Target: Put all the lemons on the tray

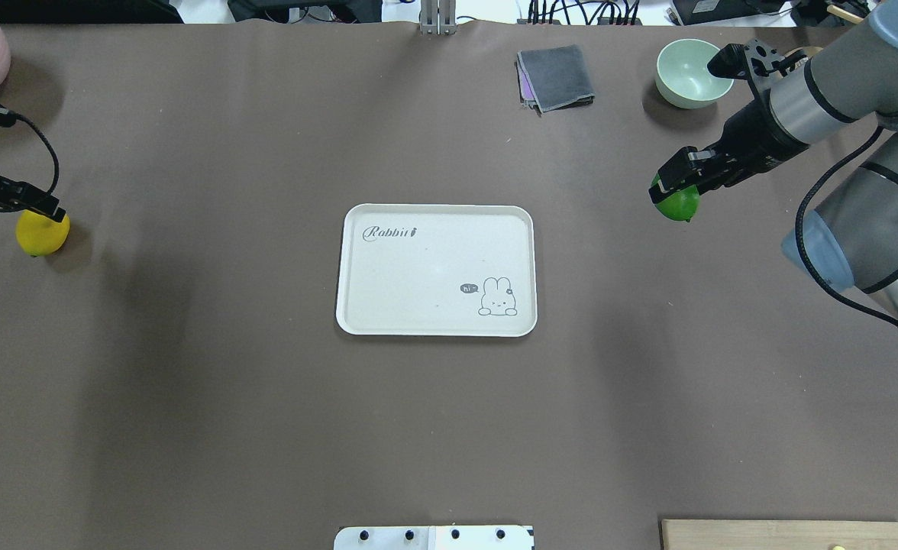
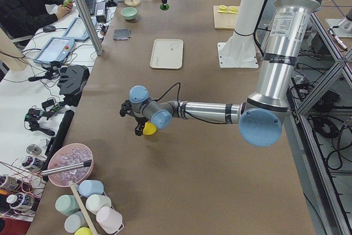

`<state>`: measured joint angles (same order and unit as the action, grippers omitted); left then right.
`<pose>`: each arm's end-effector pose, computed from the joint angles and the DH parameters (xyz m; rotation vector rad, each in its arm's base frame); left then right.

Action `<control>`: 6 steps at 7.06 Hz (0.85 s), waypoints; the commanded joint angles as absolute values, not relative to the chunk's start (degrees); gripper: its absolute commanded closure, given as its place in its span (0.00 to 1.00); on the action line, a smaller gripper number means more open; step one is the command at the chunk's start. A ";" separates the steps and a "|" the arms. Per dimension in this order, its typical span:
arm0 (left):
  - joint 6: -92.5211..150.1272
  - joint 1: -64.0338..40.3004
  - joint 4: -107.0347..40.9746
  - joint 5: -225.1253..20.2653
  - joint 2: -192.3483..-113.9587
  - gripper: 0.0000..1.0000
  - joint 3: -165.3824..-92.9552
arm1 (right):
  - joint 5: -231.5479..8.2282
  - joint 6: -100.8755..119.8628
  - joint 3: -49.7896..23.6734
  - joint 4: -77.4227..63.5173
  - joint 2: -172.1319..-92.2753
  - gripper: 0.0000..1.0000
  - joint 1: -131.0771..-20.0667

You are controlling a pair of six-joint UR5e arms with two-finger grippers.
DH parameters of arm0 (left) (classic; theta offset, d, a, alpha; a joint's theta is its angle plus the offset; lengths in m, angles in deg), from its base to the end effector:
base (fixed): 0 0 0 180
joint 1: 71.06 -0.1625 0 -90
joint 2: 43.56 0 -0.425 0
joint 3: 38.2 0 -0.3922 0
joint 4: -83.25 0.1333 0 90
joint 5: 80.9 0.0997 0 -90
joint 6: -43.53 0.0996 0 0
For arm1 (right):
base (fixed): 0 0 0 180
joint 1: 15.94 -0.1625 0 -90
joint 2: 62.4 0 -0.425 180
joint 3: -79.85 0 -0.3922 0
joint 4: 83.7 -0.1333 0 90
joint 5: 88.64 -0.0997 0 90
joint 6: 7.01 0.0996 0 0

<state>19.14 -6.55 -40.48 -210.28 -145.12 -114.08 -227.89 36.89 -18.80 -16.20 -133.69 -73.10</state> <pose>0.1958 -0.5737 0.6107 0.1911 0.8280 0.2049 -0.2760 -0.5343 0.3505 0.1394 -1.1301 -0.2018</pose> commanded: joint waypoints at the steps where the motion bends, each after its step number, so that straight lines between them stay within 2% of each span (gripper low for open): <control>1: 18.58 -7.77 -40.59 -210.01 -146.13 0.02 -112.82 | -227.77 37.55 -18.68 -16.11 -132.89 1.00 -72.89; 5: 18.48 -8.84 -40.59 -210.01 -144.55 0.04 -113.34 | -226.19 40.35 -18.50 -16.11 -131.48 1.00 -71.14; 6: 18.40 -8.84 -40.68 -210.27 -144.46 0.87 -113.43 | -226.10 42.02 -18.50 -16.11 -130.87 1.00 -70.61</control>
